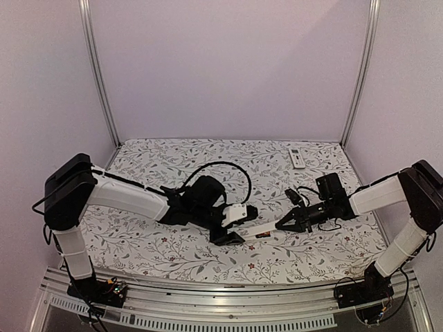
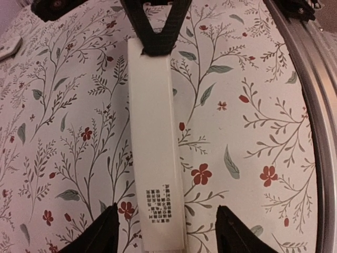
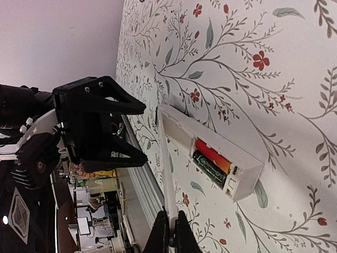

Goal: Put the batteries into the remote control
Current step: Pass from the left arm to the right

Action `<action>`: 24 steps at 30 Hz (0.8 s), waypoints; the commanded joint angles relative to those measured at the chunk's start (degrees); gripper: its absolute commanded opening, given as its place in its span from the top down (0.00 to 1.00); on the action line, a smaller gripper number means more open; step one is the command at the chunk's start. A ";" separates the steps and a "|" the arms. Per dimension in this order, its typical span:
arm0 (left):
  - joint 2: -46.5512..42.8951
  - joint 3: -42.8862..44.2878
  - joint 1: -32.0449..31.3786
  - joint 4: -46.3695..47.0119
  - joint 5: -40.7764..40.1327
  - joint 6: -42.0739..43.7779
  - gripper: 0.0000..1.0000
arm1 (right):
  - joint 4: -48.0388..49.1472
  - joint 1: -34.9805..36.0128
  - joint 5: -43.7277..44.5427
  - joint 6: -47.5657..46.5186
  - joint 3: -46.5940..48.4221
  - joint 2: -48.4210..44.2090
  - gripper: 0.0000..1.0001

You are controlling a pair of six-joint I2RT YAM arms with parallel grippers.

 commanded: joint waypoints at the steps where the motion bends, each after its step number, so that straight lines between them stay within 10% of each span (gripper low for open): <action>1: -2.29 -1.41 -0.03 -0.27 1.77 -0.69 0.36 | 0.01 -0.50 -0.11 -1.12 -0.20 -0.30 1.00; 24: -6.72 -14.49 2.91 5.55 -8.42 -5.69 0.59 | 0.90 -1.05 -3.69 -3.47 2.35 7.16 1.00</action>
